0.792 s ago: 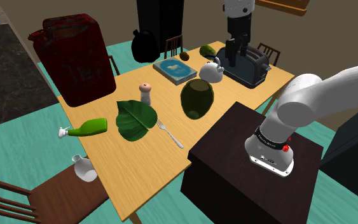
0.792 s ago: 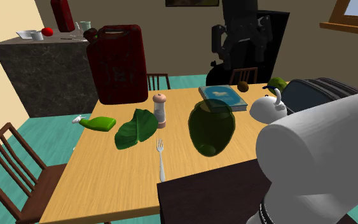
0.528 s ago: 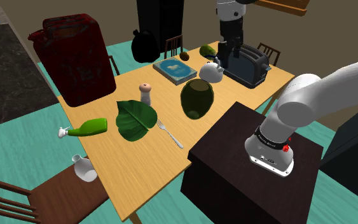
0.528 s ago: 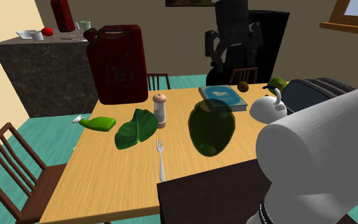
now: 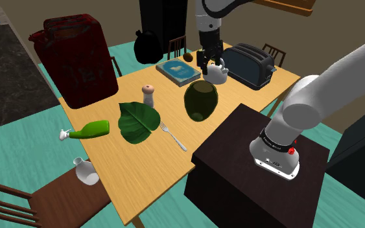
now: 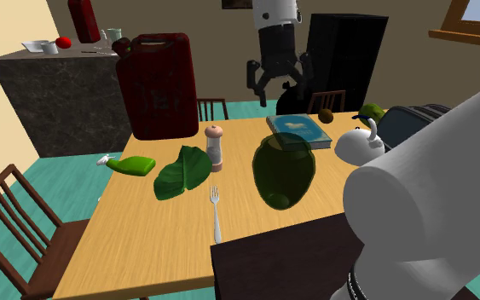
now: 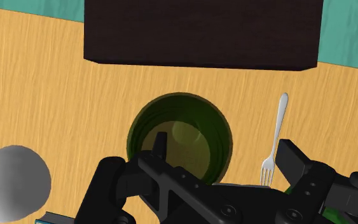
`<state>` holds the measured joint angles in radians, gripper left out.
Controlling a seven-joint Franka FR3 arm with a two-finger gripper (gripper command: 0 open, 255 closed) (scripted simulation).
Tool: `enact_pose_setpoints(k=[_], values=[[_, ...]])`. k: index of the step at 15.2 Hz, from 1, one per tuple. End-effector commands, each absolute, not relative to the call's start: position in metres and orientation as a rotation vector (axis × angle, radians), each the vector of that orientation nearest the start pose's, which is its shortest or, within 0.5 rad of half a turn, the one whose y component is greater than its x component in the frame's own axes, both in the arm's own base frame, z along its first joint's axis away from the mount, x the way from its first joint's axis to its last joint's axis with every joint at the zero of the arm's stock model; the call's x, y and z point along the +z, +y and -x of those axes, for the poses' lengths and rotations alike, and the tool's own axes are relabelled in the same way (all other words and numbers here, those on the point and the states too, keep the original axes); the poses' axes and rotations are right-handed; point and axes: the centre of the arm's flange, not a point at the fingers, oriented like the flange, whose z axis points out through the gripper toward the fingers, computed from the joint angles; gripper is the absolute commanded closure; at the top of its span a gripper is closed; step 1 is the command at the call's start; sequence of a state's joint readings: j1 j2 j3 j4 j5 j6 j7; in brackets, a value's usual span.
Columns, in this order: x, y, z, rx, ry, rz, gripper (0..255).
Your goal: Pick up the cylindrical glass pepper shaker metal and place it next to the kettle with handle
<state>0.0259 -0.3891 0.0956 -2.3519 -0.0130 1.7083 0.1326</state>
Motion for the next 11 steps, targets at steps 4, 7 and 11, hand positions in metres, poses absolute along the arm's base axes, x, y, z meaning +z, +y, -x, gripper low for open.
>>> enact_pose_setpoints(k=[4, 7, 11], values=[[0.426, 0.068, -0.451, 0.378, 0.06, 3.175, 0], [0.408, 0.077, -0.483, 0.366, 0.076, 3.163, 0], [0.384, 0.089, -0.526, 0.35, 0.098, 3.146, 0]])
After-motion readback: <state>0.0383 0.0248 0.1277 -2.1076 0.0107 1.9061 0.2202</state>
